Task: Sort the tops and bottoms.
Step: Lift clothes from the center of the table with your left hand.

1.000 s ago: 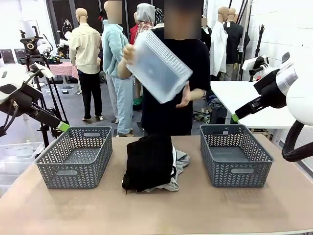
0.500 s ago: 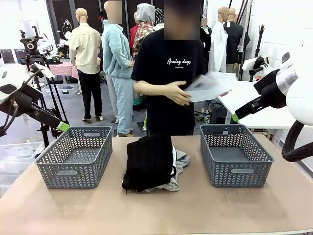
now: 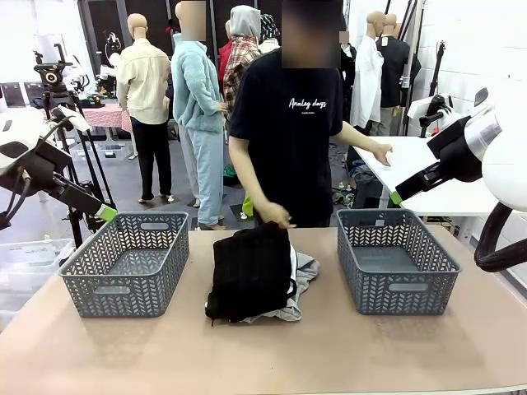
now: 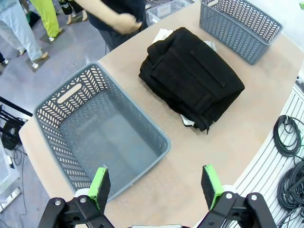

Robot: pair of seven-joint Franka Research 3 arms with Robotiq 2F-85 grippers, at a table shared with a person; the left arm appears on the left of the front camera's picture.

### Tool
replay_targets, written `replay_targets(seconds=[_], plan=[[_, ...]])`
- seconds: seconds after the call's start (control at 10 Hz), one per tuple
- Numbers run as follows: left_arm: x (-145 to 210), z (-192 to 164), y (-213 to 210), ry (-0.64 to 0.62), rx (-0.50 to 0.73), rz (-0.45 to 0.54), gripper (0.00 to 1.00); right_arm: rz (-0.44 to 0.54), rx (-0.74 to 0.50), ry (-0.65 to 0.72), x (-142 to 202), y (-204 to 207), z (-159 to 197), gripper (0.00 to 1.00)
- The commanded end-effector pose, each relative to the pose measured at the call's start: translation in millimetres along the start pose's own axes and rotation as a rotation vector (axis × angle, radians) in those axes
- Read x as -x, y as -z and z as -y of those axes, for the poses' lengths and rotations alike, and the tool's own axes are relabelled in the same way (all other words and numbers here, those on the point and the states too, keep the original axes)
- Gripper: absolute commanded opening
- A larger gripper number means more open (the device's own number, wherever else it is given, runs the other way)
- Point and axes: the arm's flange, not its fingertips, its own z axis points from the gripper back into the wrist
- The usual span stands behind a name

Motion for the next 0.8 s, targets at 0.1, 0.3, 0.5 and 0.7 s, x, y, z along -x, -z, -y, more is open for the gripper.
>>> replay_targets(seconds=[0.1, 0.3, 0.5, 0.7], plan=[[0.5, -1.0, -0.6, -0.003, 0.005, 0.004, 1.00, -0.001, -0.002, -0.002, 0.4, -0.3, 0.6, 1.00], [0.5, -1.0, -0.6, -0.003, 0.005, 0.004, 1.00, -0.001, -0.002, -0.002, 0.4, -0.3, 0.6, 1.00], [0.5, -1.0, -0.6, -0.003, 0.005, 0.004, 1.00, -0.001, -0.002, -0.002, 0.4, -0.3, 0.6, 1.00], [0.5, -1.0, -0.6, -0.003, 0.005, 0.004, 1.00, -0.001, -0.002, -0.002, 0.4, -0.3, 0.6, 1.00]])
